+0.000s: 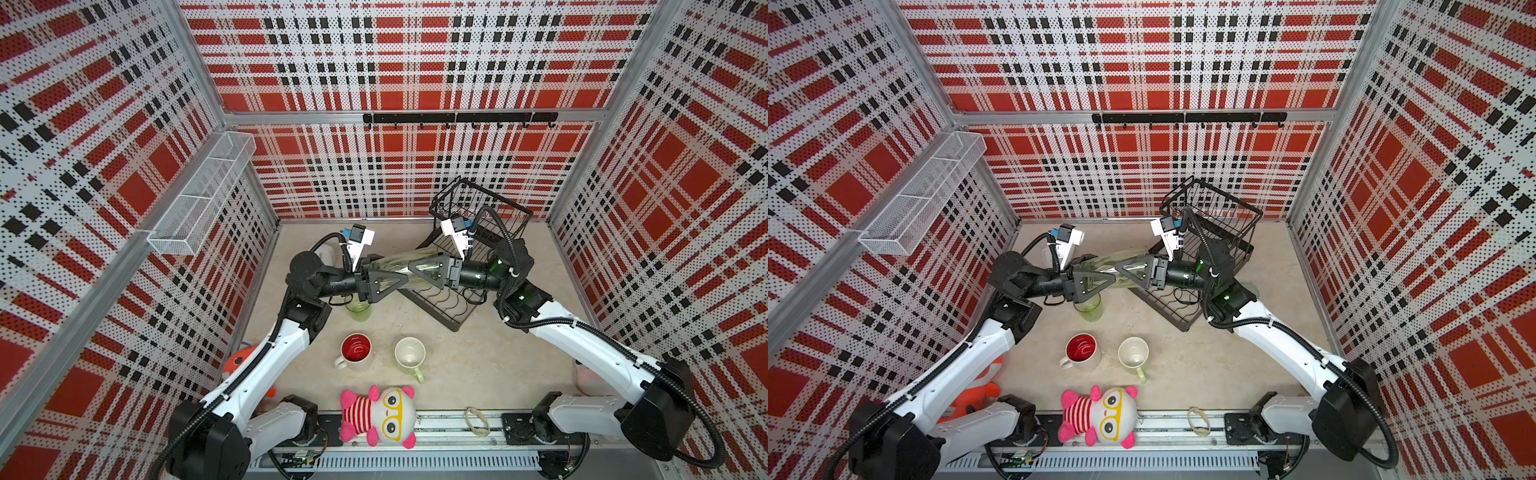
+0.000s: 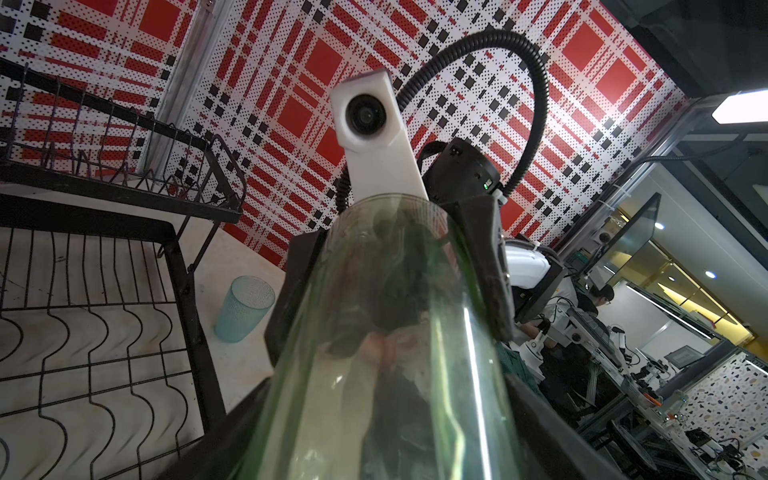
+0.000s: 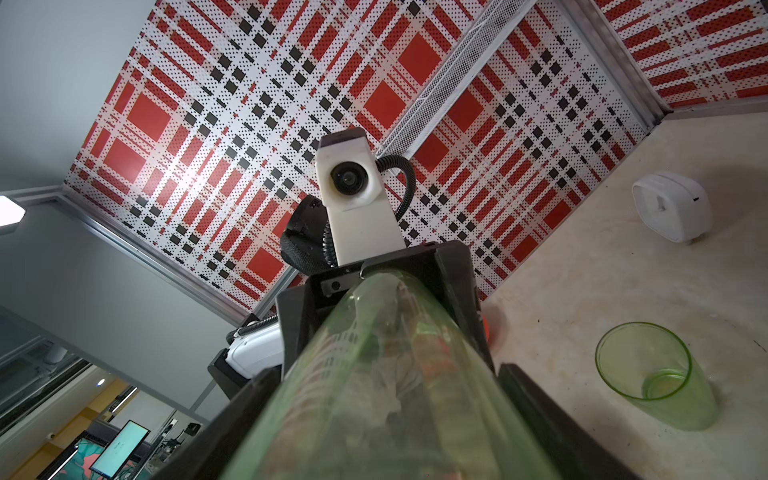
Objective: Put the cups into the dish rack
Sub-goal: 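Close the left gripper on the tumbler's far end while the right gripper holds it, then carry the tumbler over the rack with the left gripper while the right gripper withdraws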
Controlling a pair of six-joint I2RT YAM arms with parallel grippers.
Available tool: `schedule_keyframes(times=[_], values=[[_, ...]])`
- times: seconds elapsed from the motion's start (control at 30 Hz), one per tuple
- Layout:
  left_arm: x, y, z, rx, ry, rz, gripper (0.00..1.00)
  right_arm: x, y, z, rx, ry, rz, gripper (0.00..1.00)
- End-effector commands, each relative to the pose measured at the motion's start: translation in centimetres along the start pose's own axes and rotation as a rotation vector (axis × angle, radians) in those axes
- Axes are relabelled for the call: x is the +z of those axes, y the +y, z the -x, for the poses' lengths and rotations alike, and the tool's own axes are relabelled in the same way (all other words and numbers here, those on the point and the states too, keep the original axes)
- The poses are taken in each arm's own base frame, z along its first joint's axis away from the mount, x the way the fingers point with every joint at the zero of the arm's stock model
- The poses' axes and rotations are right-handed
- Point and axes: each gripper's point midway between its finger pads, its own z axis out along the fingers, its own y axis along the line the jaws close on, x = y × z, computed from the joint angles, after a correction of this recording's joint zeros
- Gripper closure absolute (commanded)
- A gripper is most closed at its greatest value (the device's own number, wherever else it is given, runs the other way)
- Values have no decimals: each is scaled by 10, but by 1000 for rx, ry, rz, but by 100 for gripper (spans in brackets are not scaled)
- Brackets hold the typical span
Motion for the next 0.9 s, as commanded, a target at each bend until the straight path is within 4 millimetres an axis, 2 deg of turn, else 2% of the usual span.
schedule_keyframes(times=[0.0,0.07,0.33,0.43,0.5,0.67,0.87], values=[[-3,-12,5,62,-14,-32,29,0,14,5,-33,-8,34,18],[-4,-12,6,63,-21,-28,32,0,14,4,-34,-6,38,18],[-5,-9,4,58,-28,-20,29,1,15,2,-21,1,62,16],[-6,-8,5,57,-30,-16,29,0,15,2,-35,-7,59,11],[-6,-8,6,59,-35,-12,29,-1,13,4,-41,-18,50,0],[-10,-3,9,63,-54,9,29,-12,2,14,-35,-80,-6,0],[-15,7,12,67,-81,49,31,-27,-20,19,-85,-123,-187,0]])
